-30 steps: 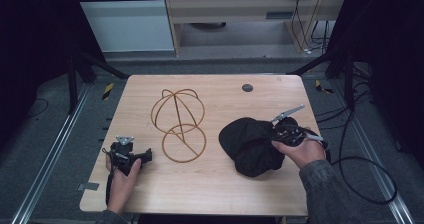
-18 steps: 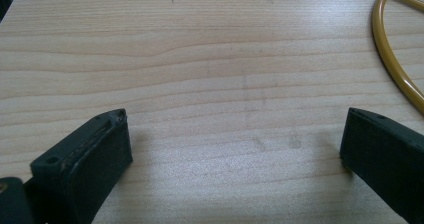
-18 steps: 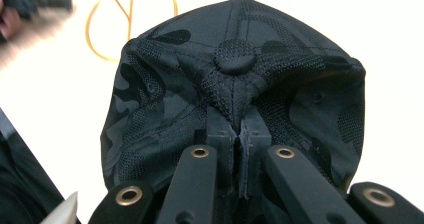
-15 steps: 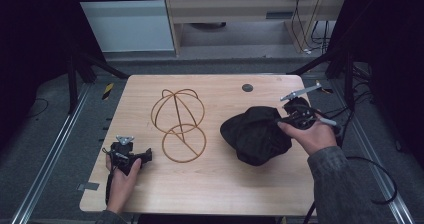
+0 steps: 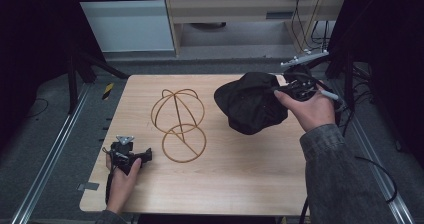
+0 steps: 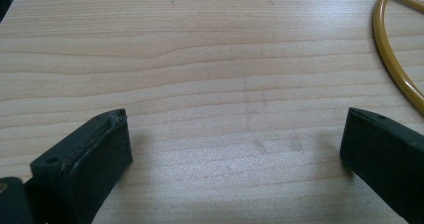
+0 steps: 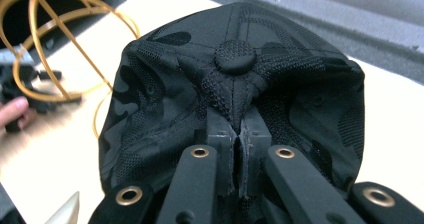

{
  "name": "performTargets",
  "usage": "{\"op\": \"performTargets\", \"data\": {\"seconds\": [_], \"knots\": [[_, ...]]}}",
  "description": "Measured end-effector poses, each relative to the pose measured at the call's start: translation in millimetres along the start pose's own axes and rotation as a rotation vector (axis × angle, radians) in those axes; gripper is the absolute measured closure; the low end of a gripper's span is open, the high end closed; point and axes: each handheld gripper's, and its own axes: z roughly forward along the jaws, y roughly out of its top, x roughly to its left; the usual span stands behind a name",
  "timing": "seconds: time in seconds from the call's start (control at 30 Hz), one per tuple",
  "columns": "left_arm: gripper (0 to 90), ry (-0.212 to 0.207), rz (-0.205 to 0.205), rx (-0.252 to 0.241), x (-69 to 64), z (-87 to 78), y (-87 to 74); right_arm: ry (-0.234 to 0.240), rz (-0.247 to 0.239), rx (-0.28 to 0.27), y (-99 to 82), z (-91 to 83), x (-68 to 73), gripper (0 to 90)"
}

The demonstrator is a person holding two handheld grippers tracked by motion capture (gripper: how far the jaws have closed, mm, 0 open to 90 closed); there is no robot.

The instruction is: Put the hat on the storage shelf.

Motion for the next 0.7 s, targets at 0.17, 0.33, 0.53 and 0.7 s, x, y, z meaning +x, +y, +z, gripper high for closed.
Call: {"op": "performTargets", "data": {"seconds": [0.17,0.33,0.53,0.7], "knots": [[0.0,-0.001,0.0,0.0,0.0,0.5,0.5,-0.006,-0.002,-0.052,11.5,-7.2,9.3,86.6],[0.0,-0.001,0.001,0.0,0.0,0.6,0.6,0.002,-0.017,-0.102,20.7,-15.0,19.8,86.6],[0.0,-0.001,0.001,0.0,0.0,0.6,0.6,0.04,-0.02,-0.156,28.3,-19.1,33.8,86.6],[0.0,-0.002,0.001,0.0,0.0,0.6,0.6,0.065,-0.036,-0.189,38.1,-18.3,48.7,86.7]]}}
